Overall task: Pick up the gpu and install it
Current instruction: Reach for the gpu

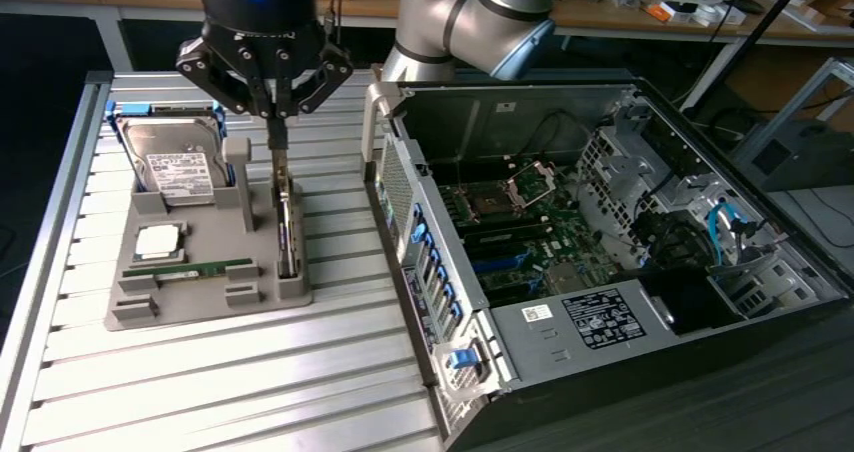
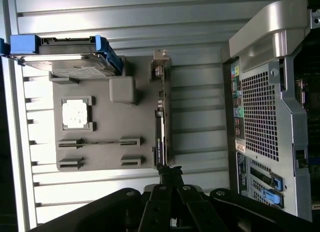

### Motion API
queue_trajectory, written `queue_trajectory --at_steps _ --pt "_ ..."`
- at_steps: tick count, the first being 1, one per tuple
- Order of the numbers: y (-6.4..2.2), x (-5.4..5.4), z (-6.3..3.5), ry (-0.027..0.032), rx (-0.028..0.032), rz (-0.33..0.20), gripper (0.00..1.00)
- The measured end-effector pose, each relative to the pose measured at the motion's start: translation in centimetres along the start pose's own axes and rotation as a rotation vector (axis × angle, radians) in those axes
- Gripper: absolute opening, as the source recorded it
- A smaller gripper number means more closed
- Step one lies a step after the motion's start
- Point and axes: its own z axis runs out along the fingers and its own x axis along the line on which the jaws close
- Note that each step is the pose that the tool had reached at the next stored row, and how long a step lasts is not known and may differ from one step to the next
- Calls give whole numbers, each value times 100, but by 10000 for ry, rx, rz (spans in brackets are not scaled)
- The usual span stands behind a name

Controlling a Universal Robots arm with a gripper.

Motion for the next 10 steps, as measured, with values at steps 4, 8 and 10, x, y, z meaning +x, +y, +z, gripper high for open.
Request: queue_trajectory --at_steps 4,8,10 --pt "-3 37 -1 0 0 0 11" --pt "-5 64 -1 -1 -1 0 11" --pt "-6 80 -2 0 0 0 11"
